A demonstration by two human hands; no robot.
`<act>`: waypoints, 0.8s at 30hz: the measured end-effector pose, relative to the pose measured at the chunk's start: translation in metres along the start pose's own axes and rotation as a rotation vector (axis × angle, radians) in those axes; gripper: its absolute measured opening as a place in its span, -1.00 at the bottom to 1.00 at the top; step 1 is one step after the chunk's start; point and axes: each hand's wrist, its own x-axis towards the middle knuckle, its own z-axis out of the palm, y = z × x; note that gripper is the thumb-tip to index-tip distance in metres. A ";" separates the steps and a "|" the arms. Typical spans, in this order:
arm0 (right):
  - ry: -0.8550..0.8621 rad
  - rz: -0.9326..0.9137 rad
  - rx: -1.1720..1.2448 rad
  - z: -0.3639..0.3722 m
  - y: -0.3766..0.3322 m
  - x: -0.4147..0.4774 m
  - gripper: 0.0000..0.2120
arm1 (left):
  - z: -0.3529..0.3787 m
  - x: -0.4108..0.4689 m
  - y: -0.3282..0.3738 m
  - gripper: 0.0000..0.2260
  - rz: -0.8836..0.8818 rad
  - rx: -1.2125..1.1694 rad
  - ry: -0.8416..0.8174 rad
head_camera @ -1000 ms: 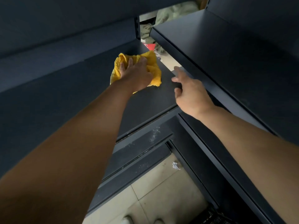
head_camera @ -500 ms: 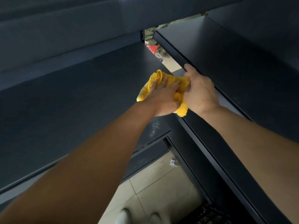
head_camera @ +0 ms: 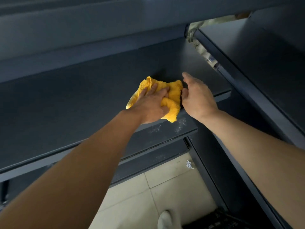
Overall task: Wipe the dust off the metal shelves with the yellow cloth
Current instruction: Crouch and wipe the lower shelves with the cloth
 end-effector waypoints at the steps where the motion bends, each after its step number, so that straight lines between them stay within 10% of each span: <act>1: -0.011 -0.010 -0.004 0.007 -0.011 -0.002 -0.51 | -0.003 -0.009 -0.010 -0.67 -0.017 0.002 0.007; 24: -0.310 -0.135 -0.034 0.094 -0.201 -0.024 -0.32 | -0.075 -0.168 -0.208 -0.37 -0.768 -0.043 0.198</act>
